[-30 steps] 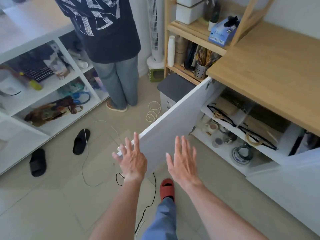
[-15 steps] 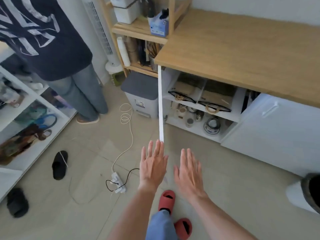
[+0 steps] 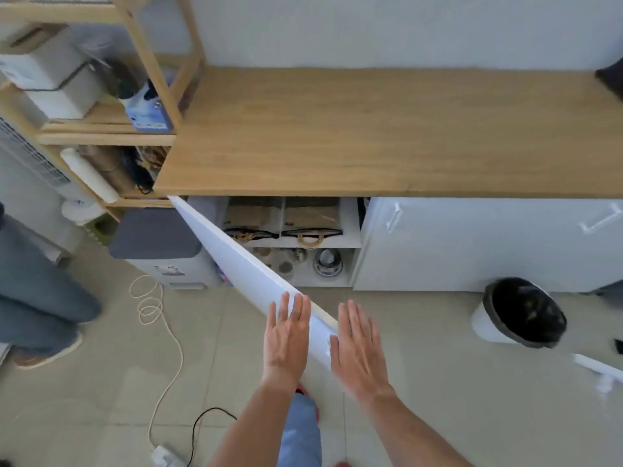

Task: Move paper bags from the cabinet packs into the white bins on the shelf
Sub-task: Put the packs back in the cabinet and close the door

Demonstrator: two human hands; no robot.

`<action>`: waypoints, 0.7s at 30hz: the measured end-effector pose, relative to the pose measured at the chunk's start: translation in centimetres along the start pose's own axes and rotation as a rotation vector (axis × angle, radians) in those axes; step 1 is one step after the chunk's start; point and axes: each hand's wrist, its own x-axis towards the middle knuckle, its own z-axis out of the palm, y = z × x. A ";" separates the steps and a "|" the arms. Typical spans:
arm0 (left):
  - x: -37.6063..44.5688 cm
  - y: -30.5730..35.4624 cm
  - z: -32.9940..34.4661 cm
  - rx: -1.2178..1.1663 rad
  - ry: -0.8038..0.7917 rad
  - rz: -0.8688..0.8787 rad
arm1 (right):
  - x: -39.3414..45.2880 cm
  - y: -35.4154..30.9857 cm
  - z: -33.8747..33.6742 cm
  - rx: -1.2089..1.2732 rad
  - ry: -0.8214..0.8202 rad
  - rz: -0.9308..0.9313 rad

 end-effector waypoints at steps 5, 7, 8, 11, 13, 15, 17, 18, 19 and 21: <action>7.0 1.4 -0.7 0.032 -0.012 0.119 | 6.1 1.1 0.5 0.008 -0.043 0.236; 9.6 1.9 -1.1 0.038 -0.032 0.161 | 8.7 1.7 0.7 -0.006 -0.032 0.297; 10.9 1.9 -1.2 0.037 -0.031 0.178 | 10.2 2.1 0.5 -0.007 -0.014 0.317; 14.8 1.7 -1.7 0.050 -0.014 0.218 | 14.4 2.9 0.2 -0.025 0.041 0.361; 17.0 1.9 -2.1 0.068 -0.039 0.234 | 16.5 3.5 0.1 -0.029 0.025 0.382; 18.9 2.3 -2.4 0.071 -0.036 0.220 | 18.5 4.1 -0.4 -0.043 0.039 0.381; 20.9 2.6 -2.7 0.066 -0.030 0.218 | 20.4 4.5 -1.1 -0.039 0.038 0.374; 21.8 2.6 -2.7 0.063 -0.023 0.225 | 21.2 4.7 -1.2 -0.035 0.029 0.373; 22.5 2.6 -2.7 0.071 -0.014 0.235 | 21.7 4.8 -1.1 -0.039 0.022 0.370; 23.3 2.2 -2.6 0.135 -0.016 0.267 | 22.4 4.8 -0.9 -0.047 -0.002 0.355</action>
